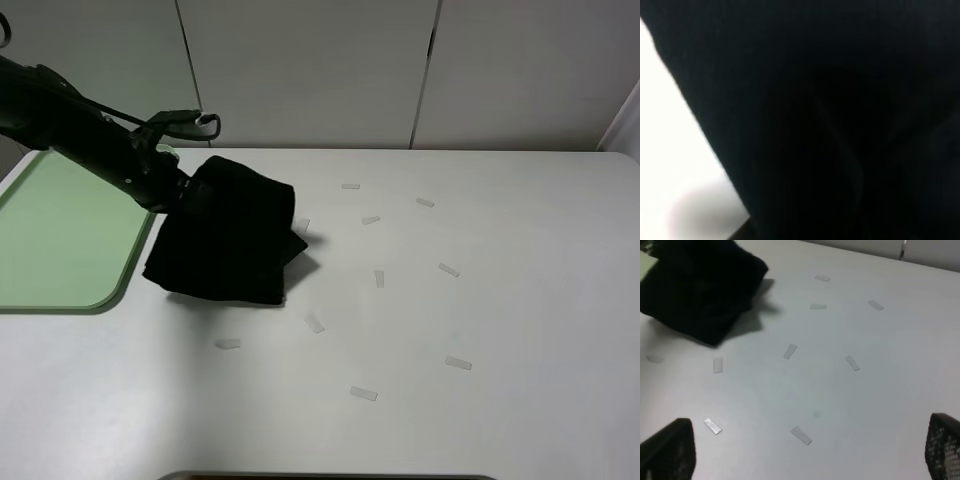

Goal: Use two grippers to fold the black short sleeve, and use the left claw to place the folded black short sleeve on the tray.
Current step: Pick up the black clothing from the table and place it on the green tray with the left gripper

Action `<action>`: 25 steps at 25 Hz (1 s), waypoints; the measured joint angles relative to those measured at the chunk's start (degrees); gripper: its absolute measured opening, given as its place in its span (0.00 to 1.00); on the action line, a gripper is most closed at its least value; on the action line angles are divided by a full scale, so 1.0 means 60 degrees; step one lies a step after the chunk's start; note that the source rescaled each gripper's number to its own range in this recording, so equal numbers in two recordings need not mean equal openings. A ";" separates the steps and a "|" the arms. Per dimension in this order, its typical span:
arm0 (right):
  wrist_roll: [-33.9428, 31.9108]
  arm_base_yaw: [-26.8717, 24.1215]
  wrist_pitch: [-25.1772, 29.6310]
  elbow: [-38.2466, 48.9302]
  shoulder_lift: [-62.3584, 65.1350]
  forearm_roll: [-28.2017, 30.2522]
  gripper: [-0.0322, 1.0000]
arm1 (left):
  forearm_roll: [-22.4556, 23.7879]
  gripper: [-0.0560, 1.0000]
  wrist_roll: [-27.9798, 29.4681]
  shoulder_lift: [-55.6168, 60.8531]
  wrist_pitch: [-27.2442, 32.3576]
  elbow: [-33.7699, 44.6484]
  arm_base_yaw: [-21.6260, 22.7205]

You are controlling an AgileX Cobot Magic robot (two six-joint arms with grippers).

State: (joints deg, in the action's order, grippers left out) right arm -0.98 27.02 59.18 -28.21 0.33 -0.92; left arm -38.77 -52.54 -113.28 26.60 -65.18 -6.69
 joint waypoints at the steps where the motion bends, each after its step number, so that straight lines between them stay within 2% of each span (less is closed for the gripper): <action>1: 0.0000 0.0000 0.0000 0.0000 0.0000 0.0000 1.00 | 0.0661 0.24 0.0189 0.0041 0.0134 -0.0083 0.0167; 4: 0.0000 0.0000 0.0000 0.0000 0.0000 0.0000 1.00 | 0.2090 0.24 0.0616 0.0062 0.0277 -0.0335 0.0599; 6: 0.0000 0.0000 0.0000 0.0000 0.0000 0.0000 1.00 | 0.2673 0.24 0.0762 0.0062 0.0277 -0.0474 0.0879; 9: 0.0000 0.0000 0.0000 0.0000 0.0000 0.0000 1.00 | 0.3120 0.24 0.0823 0.0062 0.0081 -0.0563 0.1336; 13: 0.0000 0.0000 0.0000 0.0000 0.0000 0.0000 1.00 | 0.3335 0.24 0.0860 0.0062 -0.0217 -0.0574 0.2014; 25: 0.0000 0.0000 0.0000 0.0000 0.0000 0.0000 1.00 | 0.5658 0.24 0.0859 0.0062 -0.1725 -0.0574 0.3072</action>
State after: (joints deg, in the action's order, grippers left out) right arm -0.98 27.02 59.18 -28.21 0.33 -0.92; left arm -4.82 -47.39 -112.90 16.25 -68.63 11.74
